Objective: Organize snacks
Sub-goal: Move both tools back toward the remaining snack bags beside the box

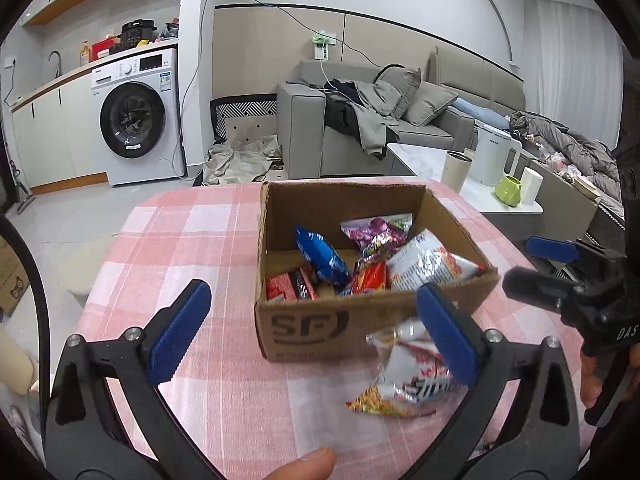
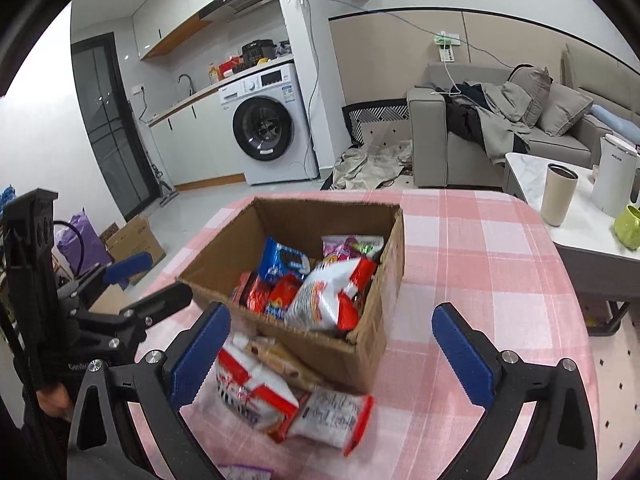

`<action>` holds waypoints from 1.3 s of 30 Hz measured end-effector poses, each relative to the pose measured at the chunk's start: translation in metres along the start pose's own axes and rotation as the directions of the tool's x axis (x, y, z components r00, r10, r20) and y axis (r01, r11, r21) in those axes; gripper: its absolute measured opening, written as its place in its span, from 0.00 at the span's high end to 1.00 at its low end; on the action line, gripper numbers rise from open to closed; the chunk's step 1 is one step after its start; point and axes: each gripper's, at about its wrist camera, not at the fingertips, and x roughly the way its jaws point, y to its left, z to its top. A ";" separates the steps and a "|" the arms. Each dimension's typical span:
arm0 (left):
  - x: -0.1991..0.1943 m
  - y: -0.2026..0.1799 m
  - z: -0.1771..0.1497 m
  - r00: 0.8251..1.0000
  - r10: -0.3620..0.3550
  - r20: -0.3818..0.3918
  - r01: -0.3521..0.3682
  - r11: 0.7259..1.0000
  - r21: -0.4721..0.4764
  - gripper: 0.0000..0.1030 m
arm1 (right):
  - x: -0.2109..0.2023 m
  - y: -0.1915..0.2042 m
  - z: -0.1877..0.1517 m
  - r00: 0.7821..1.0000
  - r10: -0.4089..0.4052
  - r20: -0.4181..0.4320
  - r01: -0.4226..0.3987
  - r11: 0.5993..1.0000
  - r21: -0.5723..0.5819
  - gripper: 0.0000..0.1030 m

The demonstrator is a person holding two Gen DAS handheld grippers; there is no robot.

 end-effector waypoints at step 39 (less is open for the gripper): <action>-0.004 -0.027 -0.050 0.994 -0.002 -0.107 0.011 0.997 0.079 0.00 | 0.003 -0.023 -0.058 0.993 -0.020 -0.113 0.023 1.000 0.022 0.00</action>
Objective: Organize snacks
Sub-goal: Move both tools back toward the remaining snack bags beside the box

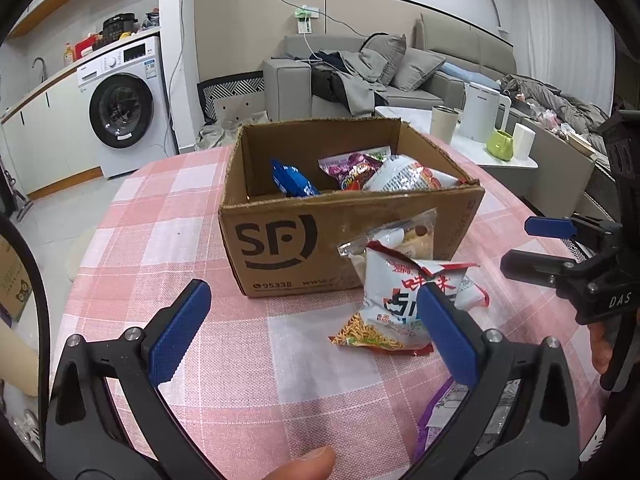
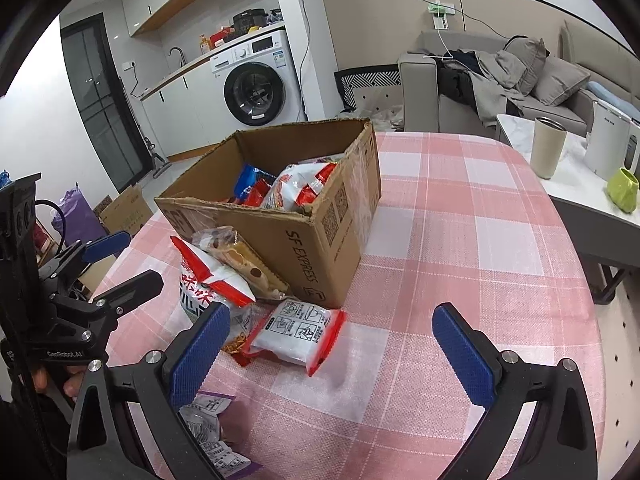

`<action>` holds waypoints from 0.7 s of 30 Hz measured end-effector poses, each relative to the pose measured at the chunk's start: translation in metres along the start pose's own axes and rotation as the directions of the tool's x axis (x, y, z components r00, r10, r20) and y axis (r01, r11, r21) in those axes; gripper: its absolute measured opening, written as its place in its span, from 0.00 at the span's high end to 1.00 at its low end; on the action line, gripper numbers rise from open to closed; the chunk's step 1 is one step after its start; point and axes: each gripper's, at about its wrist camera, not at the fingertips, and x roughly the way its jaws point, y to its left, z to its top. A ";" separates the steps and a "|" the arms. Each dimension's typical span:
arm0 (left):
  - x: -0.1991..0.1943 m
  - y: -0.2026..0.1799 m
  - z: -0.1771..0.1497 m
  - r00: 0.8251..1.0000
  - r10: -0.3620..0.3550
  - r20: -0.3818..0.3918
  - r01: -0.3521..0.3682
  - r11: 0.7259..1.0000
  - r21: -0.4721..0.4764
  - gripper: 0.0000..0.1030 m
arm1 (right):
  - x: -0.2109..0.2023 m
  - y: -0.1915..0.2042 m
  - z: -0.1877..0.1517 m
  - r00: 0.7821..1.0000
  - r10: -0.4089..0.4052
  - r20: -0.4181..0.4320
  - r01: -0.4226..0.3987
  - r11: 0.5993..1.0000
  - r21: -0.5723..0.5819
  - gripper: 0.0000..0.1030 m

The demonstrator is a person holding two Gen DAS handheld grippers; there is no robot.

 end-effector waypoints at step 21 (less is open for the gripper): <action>0.025 -0.006 -0.009 0.996 -0.054 -0.073 0.057 0.998 0.035 0.00 | 0.038 0.008 -0.013 0.995 0.007 -0.096 -0.009 1.000 -0.014 0.00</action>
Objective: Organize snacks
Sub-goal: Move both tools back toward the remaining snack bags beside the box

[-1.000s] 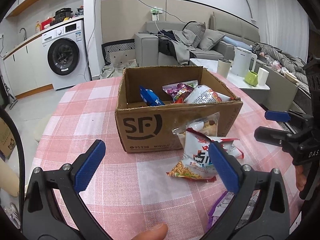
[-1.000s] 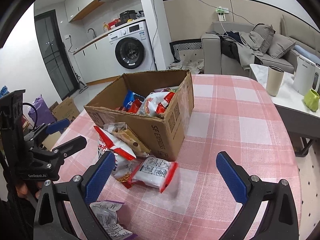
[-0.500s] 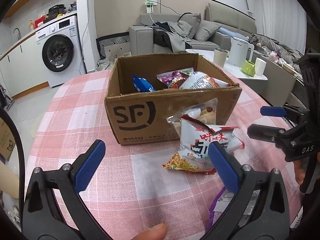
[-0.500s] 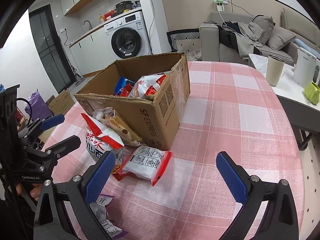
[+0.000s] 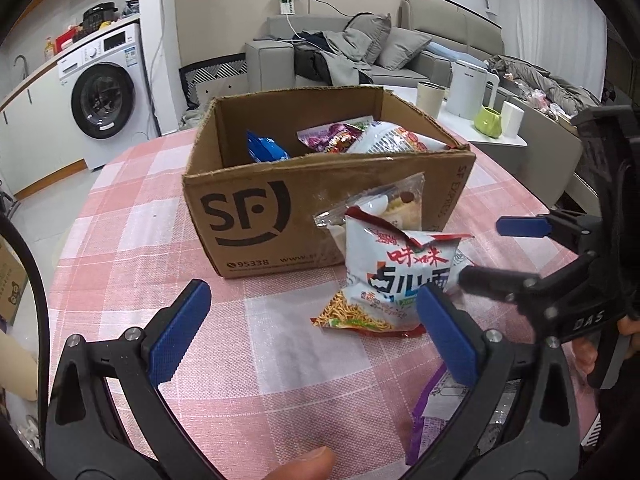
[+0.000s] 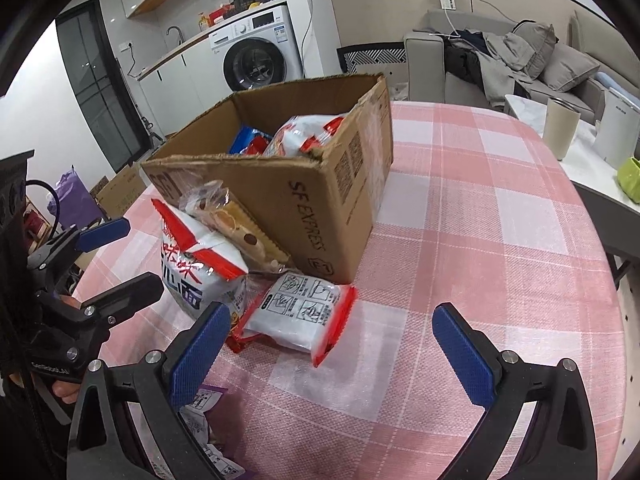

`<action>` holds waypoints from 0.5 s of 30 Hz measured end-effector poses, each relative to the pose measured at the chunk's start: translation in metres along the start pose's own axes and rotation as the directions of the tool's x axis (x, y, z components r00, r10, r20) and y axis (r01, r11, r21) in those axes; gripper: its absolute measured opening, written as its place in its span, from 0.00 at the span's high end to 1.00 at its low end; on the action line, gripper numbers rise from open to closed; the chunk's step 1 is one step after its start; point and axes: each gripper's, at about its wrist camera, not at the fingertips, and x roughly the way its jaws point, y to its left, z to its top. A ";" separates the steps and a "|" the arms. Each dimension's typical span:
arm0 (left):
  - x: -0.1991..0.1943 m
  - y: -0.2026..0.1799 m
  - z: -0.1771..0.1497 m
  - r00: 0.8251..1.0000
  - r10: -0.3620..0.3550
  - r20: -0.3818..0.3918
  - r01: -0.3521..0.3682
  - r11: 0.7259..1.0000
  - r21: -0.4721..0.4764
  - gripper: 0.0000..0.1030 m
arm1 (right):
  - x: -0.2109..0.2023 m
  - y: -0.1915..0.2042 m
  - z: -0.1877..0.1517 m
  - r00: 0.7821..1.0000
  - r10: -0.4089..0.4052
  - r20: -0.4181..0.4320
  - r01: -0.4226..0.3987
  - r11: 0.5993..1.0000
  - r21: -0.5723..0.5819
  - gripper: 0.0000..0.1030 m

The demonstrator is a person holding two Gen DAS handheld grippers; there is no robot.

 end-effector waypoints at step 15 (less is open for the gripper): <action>0.013 -0.002 -0.007 1.000 -0.008 -0.029 0.009 1.000 0.023 0.00 | 0.031 -0.009 -0.002 0.995 -0.067 -0.070 0.071 0.996 0.046 0.00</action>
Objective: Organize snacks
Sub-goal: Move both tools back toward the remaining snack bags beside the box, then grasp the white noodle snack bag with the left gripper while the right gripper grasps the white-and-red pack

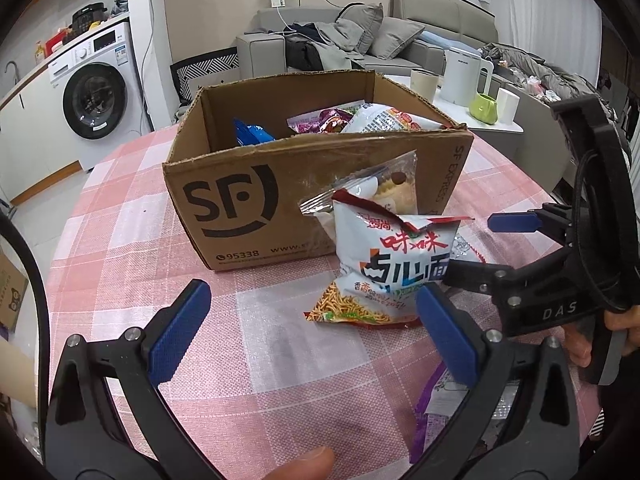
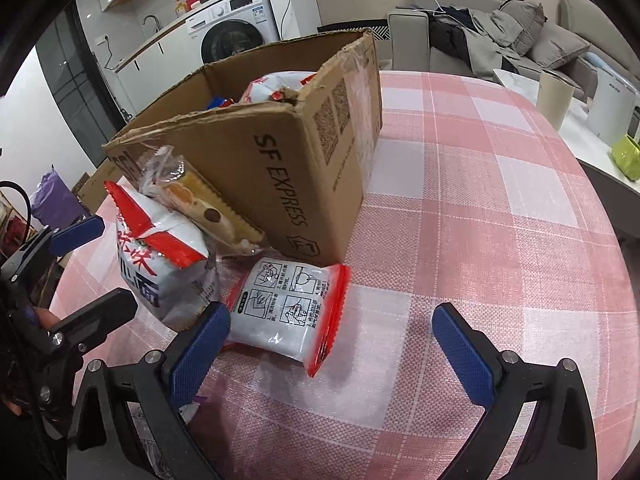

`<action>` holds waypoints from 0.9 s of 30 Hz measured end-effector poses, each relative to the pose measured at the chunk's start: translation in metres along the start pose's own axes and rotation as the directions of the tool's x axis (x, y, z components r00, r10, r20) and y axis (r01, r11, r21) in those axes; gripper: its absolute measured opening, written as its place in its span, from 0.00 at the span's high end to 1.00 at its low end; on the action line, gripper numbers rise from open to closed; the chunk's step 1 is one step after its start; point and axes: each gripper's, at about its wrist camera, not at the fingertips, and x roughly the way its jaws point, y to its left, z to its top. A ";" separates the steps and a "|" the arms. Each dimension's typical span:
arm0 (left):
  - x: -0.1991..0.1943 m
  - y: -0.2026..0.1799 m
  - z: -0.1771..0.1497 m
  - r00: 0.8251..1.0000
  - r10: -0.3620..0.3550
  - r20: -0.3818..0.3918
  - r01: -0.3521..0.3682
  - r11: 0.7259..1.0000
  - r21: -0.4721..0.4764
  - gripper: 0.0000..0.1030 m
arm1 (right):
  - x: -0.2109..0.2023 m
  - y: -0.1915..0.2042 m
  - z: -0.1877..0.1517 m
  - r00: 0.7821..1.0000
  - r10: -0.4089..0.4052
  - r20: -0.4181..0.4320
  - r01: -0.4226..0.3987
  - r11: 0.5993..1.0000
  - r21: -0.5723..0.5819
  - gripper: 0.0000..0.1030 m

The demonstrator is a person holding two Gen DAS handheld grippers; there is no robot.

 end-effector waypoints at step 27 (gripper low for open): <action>0.037 -0.010 0.001 0.997 -0.063 -0.050 0.062 0.998 -0.019 0.12 | 0.000 -0.003 -0.005 0.999 0.039 -0.031 -0.041 0.997 -0.060 0.01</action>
